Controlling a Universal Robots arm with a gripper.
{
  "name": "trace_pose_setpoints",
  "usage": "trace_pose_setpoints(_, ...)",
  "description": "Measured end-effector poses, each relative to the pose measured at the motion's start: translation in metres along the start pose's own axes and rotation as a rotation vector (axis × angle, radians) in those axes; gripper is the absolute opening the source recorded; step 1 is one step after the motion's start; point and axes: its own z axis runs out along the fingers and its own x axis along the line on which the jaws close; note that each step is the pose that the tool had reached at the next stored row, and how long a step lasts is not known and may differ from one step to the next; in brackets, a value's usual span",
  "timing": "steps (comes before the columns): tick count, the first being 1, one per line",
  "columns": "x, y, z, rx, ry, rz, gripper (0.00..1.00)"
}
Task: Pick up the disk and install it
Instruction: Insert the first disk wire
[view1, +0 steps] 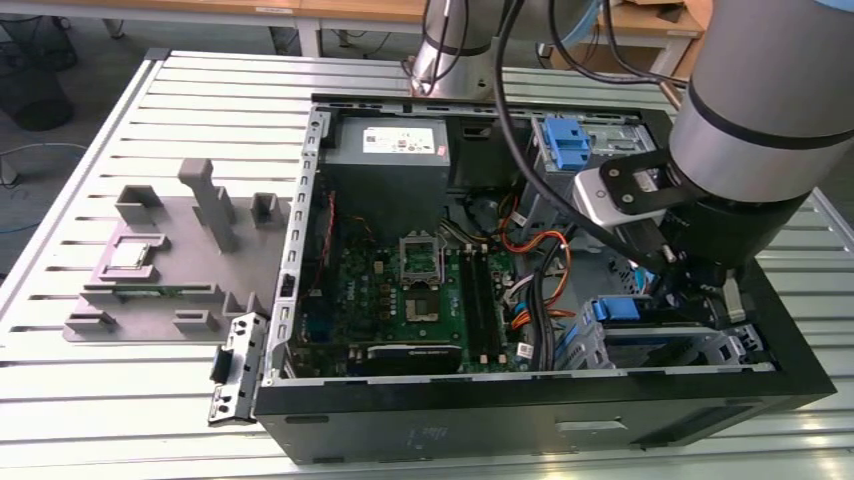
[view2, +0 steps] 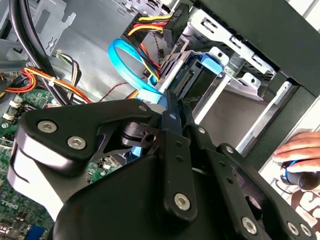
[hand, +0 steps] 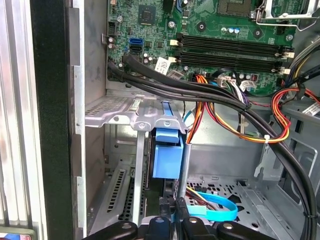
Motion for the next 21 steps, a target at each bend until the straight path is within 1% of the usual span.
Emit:
trace_pose_setpoints(6,0.0000,0.0002,0.0008,0.0002,-0.0012,0.000,0.17)
trace_pose_setpoints(7,0.0000,0.0002,0.0007,0.0002,-0.0009,0.000,0.24)
trace_pose_setpoints(10,0.0000,0.0001,0.0005,0.0001,-0.0005,0.000,0.24)
trace_pose_setpoints(11,0.0000,0.0001,0.0006,0.0001,-0.0007,0.000,0.31)
trace_pose_setpoints(14,0.0000,0.0001,0.0003,0.0001,-0.0008,0.000,0.31)
trace_pose_setpoints(17,-0.0001,-0.0010,-0.0034,0.0003,-0.0022,0.000,0.31)
trace_pose_setpoints(21,-0.0004,-0.0035,-0.0120,0.0003,-0.0029,0.001,0.31)
